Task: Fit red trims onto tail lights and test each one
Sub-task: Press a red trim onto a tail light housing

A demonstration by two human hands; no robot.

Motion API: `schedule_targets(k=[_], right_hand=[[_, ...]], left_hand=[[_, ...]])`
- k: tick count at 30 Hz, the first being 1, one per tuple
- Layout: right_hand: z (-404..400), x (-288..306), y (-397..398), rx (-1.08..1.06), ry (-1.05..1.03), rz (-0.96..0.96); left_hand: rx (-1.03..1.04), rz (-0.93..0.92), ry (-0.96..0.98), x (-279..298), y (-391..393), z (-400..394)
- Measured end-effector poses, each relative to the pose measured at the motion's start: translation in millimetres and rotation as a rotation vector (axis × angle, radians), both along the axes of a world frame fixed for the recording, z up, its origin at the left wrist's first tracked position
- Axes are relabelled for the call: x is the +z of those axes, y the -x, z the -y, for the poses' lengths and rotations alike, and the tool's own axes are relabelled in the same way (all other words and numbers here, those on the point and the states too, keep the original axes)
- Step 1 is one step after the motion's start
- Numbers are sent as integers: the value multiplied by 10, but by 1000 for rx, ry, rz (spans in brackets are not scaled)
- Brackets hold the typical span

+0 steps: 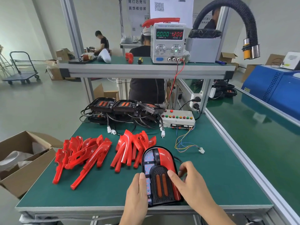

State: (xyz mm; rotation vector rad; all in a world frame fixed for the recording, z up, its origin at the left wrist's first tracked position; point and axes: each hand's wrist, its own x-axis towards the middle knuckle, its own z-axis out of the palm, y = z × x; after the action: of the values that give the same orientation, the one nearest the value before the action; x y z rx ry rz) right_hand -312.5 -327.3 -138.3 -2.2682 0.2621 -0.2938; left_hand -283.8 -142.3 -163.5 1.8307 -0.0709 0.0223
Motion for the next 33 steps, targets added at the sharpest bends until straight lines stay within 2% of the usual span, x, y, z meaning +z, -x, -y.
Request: schedule_targets(k=[3, 6, 13, 19, 23, 28, 33], right_hand=[[-1, -102, 24, 68, -337, -55], [-23, -185, 20, 115, -463, -60], [-37, -206, -37, 105, -421, -17], [76, -232, -96, 146, -458, 51], [92, -299, -122, 176, -470, 64], [70, -316, -205, 111, -497, 106], [102, -308, -351, 60, -517, 123]], left_hand=[[-6, -15, 16, -7, 3, -8], [-14, -28, 19, 0, 2, 14], [-79, -91, 73, 7, -78, -3], [-235, -345, 355, 252, -318, 12], [-238, -380, 363, 406, -637, 114], [-205, -319, 236, 515, -924, 362], [-184, -344, 233, 572, -1150, 549]])
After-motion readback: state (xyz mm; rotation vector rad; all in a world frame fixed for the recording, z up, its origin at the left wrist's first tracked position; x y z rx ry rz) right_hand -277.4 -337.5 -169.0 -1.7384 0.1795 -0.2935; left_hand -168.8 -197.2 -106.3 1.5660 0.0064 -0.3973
